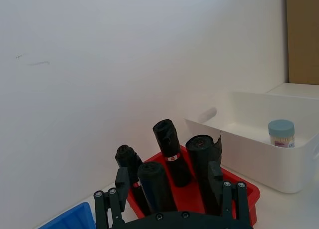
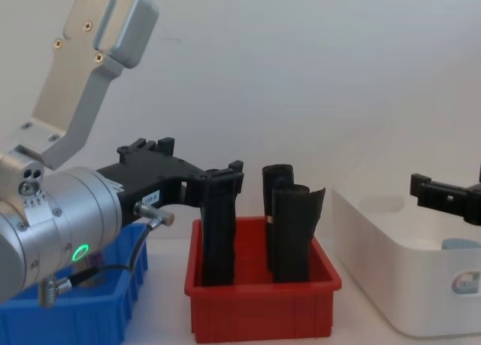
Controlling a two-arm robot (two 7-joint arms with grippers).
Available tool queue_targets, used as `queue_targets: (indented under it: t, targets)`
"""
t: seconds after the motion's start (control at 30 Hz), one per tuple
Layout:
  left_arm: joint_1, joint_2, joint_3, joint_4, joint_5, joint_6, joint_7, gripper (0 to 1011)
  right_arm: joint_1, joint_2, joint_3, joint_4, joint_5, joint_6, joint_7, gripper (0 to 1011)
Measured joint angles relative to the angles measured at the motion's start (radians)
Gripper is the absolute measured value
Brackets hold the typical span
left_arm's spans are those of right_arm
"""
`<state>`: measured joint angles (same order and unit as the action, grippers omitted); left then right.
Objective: Pick the cotton swabs from the blue box and place them into the white box.
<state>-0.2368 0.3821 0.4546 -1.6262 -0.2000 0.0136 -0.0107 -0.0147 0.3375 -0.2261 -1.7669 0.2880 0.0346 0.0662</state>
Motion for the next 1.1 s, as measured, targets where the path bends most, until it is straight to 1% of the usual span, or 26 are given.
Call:
queue_targets:
  t: [0.63,0.8,0.9,0.93,1.03,1.1]
  targets:
    - [0.0,0.0,0.0,0.0,0.0,0.0,0.0,1004,0.004,-0.002,0.001,0.006,-0.003,-0.001,0.005,1002]
    - [0.0,0.0,0.0,0.0,0.0,0.0,0.0,1004,0.024,-0.011,0.0,0.033,-0.011,-0.001,0.021,1001]
    - [0.0,0.0,0.0,0.0,0.0,0.0,0.0,1004,0.05,-0.022,-0.002,0.071,-0.024,-0.001,0.042,1001]
    - [0.0,0.0,0.0,0.0,0.0,0.0,0.0,1004,0.05,-0.022,-0.002,0.071,-0.024,-0.001,0.042,1002]
    - [0.0,0.0,0.0,0.0,-0.001,0.0,0.0,1004,0.085,-0.036,-0.005,0.12,-0.039,-0.003,0.07,1001]
    - [0.0,0.0,0.0,0.0,0.0,0.0,0.0,1004,0.102,-0.043,-0.007,0.14,-0.046,-0.004,0.082,1001]
